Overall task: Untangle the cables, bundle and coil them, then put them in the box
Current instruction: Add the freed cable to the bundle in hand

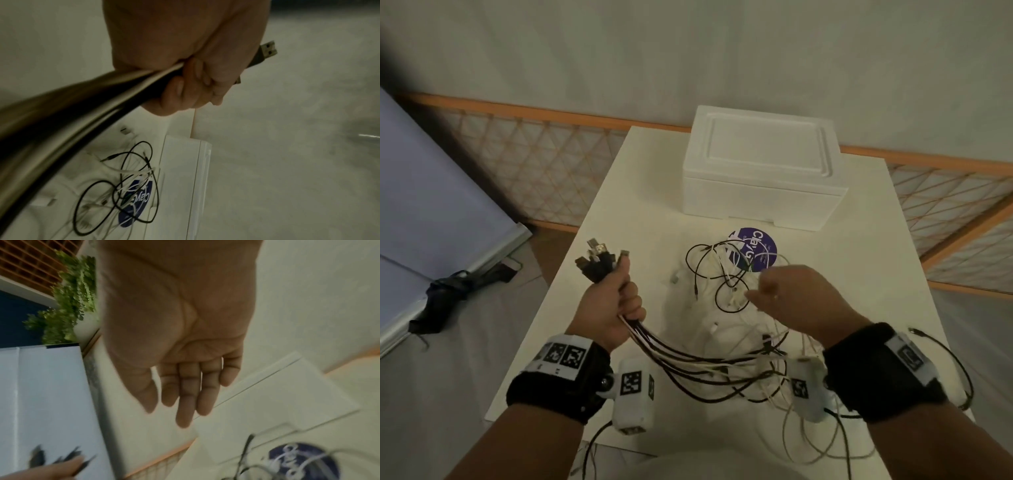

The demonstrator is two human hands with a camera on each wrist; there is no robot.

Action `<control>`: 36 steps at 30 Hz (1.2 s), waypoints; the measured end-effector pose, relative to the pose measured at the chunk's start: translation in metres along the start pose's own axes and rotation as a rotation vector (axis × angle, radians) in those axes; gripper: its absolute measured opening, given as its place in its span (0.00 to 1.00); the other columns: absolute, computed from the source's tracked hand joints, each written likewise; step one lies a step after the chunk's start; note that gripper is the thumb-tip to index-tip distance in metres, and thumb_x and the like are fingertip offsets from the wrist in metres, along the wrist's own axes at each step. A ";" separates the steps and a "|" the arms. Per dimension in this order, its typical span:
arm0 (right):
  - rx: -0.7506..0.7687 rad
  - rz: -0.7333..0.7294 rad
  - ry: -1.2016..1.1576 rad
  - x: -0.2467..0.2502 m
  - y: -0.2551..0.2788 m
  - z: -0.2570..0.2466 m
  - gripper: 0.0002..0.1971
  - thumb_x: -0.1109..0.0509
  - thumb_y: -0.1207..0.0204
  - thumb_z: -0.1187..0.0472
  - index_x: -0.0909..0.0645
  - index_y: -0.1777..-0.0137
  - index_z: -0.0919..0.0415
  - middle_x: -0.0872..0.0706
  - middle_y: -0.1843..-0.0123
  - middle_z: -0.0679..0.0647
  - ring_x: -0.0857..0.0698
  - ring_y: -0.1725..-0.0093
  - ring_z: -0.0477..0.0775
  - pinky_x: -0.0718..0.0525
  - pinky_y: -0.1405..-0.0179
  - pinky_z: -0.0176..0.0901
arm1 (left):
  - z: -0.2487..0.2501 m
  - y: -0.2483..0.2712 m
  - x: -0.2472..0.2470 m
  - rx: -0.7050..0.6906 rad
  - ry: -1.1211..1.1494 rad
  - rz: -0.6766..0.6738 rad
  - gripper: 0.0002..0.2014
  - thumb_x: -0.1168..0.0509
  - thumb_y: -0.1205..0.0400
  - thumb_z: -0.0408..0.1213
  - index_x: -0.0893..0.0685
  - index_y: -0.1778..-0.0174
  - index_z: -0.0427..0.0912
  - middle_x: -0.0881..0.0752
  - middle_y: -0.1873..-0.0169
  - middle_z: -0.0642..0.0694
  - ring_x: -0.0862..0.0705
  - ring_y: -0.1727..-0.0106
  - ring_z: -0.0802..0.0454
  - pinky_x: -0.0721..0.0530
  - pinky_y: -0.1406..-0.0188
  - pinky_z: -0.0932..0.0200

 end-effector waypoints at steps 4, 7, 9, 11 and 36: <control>0.228 -0.181 -0.027 -0.042 -0.033 -0.059 0.07 0.37 0.20 0.51 0.25 0.53 0.54 0.15 0.53 0.54 0.19 0.55 0.54 0.24 0.57 0.44 | -0.010 -0.006 0.001 0.044 -0.026 0.061 0.22 0.39 0.14 0.40 0.38 0.73 0.48 0.40 0.87 0.54 0.43 0.89 0.59 0.42 0.87 0.70; 0.237 -0.539 0.211 -0.098 -0.040 -0.067 0.16 0.38 0.18 0.51 0.23 0.38 0.61 0.17 0.40 0.58 0.18 0.45 0.58 0.23 0.48 0.49 | -0.017 -0.010 0.006 0.061 -0.072 0.108 0.21 0.38 0.15 0.37 0.38 0.73 0.47 0.40 0.88 0.53 0.43 0.89 0.58 0.42 0.86 0.69; 0.188 -0.571 0.241 -0.116 -0.042 -0.065 0.18 0.39 0.19 0.51 0.23 0.35 0.61 0.18 0.37 0.59 0.18 0.40 0.62 0.21 0.44 0.51 | -0.021 -0.012 0.009 0.064 -0.093 0.135 0.21 0.37 0.15 0.35 0.37 0.73 0.47 0.39 0.88 0.52 0.43 0.89 0.57 0.42 0.85 0.69; 0.156 -0.538 0.237 -0.120 -0.049 -0.060 0.16 0.38 0.20 0.53 0.22 0.38 0.61 0.17 0.40 0.59 0.17 0.41 0.62 0.19 0.45 0.52 | -0.025 -0.012 0.011 0.062 -0.110 0.149 0.20 0.37 0.16 0.33 0.36 0.72 0.46 0.39 0.87 0.52 0.43 0.89 0.57 0.42 0.85 0.69; 0.055 0.076 -0.411 -0.005 -0.070 -0.022 0.10 0.33 0.20 0.54 0.16 0.55 0.60 0.15 0.59 0.52 0.18 0.60 0.50 0.28 0.64 0.36 | -0.009 -0.026 -0.044 -0.252 -0.435 -0.047 0.08 0.34 0.18 0.33 0.19 0.64 0.42 0.22 0.72 0.49 0.35 0.83 0.57 0.33 0.78 0.60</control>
Point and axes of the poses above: each hand's wrist, its own y-axis away from the middle knuckle, its own x-axis out of the back of the hand, z = x × y, the point moved 1 cm from there along -y, towards the middle knuckle
